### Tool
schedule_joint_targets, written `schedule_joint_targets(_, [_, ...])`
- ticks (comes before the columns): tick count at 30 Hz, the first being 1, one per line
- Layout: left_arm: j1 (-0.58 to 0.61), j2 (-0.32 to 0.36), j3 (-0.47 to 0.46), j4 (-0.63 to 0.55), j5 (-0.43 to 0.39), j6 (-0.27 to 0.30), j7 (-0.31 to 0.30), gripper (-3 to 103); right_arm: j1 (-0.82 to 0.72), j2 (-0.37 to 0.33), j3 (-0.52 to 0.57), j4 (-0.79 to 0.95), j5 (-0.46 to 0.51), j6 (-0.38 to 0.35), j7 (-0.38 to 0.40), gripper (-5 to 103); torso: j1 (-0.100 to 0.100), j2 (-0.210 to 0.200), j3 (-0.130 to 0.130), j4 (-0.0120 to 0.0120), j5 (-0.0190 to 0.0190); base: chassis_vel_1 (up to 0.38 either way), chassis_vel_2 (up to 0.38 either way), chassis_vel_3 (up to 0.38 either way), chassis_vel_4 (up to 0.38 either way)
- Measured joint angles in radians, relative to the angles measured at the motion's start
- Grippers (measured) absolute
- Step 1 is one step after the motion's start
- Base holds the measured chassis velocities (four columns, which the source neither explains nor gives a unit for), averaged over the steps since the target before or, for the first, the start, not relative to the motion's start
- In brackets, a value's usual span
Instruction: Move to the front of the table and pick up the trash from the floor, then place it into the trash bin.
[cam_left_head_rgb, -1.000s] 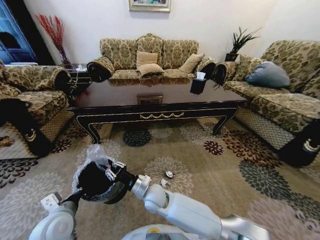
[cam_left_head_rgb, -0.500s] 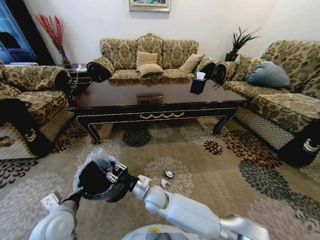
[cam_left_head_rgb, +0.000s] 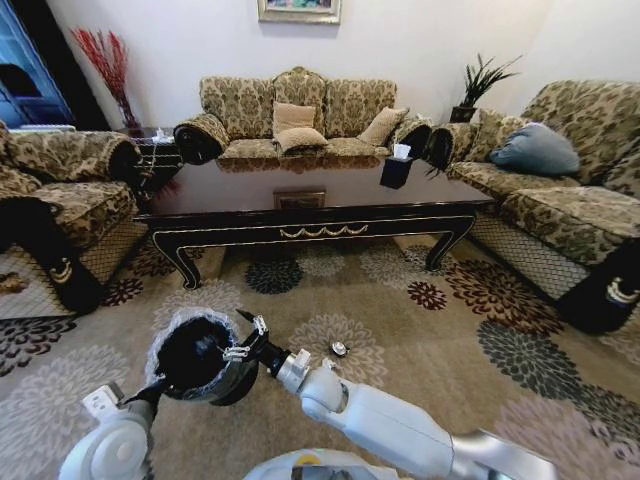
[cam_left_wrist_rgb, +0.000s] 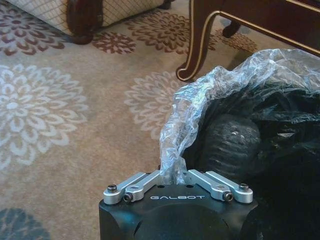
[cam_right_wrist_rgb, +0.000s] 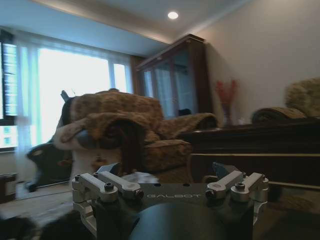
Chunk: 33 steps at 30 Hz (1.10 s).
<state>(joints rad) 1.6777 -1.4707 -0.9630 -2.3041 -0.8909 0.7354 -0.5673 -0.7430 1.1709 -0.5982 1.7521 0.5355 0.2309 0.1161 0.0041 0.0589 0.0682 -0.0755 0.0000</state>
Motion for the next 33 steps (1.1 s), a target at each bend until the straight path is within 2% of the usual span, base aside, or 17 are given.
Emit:
schedule_joint_targets(3, [0.007,0.007,-0.05,0.01,-0.027,0.0,0.003,2,-0.017,0.007,0.062,-0.006,0.042,-0.057,0.05,100,0.0,0.0,0.0,-0.0001,-0.0002,0.0,0.0,0.0,0.0])
schedule_joint_targets(4, [0.015,0.034,-0.147,0.049,-0.078,0.0,0.004,2,-0.036,0.033,0.137,-0.05,0.084,-0.147,0.147,100,0.0,0.0,0.0,0.0001,-0.0001,0.0,0.0,0.0,0.0])
schedule_joint_targets(5, [0.017,0.041,-0.171,0.062,-0.087,0.0,0.006,2,-0.041,0.042,0.156,-0.071,0.091,-0.173,0.174,100,0.0,0.0,0.0,0.0003,-0.0001,0.0,0.0,0.0,0.0])
schedule_joint_targets(6, [0.017,0.041,-0.171,0.062,-0.087,0.0,0.006,2,-0.041,0.042,0.156,-0.071,0.091,-0.173,0.174,100,0.0,0.0,0.0,0.0003,-0.0001,0.0,0.0,0.0,0.0])
schedule_joint_targets(7, [0.021,0.054,-0.206,0.085,-0.098,0.0,0.012,2,-0.047,0.057,0.189,-0.117,0.088,-0.23,0.228,100,0.0,0.0,0.0,0.0004,0.0,0.0,0.0,0.0,0.0])
schedule_joint_targets(10, [0.023,0.077,-0.269,0.138,-0.123,0.0,0.02,2,-0.059,0.095,0.258,-0.279,0.042,-0.281,0.278,100,0.0,0.0,0.0,0.0003,-0.0001,0.0,0.0,0.0,0.0])
schedule_joint_targets(11, [0.023,0.077,-0.269,0.138,-0.123,0.0,0.02,2,-0.059,0.095,0.258,-0.279,0.042,-0.281,0.278,100,0.0,0.0,0.0,0.0003,-0.0001,0.0,0.0,0.0,0.0])
schedule_joint_targets(12, [0.025,0.08,-0.28,0.147,-0.127,0.0,0.021,2,-0.06,0.112,0.283,-0.343,0.024,-0.289,0.289,100,0.0,0.0,0.0,-0.0003,-0.0002,0.0,0.0,0.0,0.0])
schedule_joint_targets(15, [0.038,0.076,-0.285,0.149,-0.132,0.0,0.025,2,-0.06,0.155,0.348,-0.516,-0.016,-0.283,0.288,100,0.0,0.0,0.0,0.0,0.0,0.0,0.0,0.0,0.0])
schedule_joint_targets(20, [0.05,0.065,-0.279,0.137,-0.129,0.0,0.025,2,-0.061,0.196,0.42,-0.687,-0.052,-0.264,0.276,100,0.0,0.0,0.0,0.0001,0.0,0.0,0.0,0.0,0.0])
schedule_joint_targets(24, [0.051,0.061,-0.27,0.122,-0.125,0.0,0.024,2,-0.088,0.201,0.445,-0.732,-0.062,-0.267,0.249,100,0.0,0.0,0.0,0.0,0.0,0.0,0.0,0.0,0.0])
schedule_joint_targets(28, [0.047,0.055,-0.256,0.113,-0.116,0.0,0.022,2,-0.115,0.204,0.47,-0.76,-0.097,-0.285,0.262,100,0.0,0.0,0.0,-0.0001,0.0,0.0,0.0,0.0,0.0])
schedule_joint_targets(33, [0.044,0.045,-0.237,0.105,-0.102,0.0,0.022,2,-0.138,0.205,0.491,-0.778,-0.09,-0.298,0.272,100,0.0,0.0,0.0,0.0,0.0001,0.0,0.0,0.0,0.0])
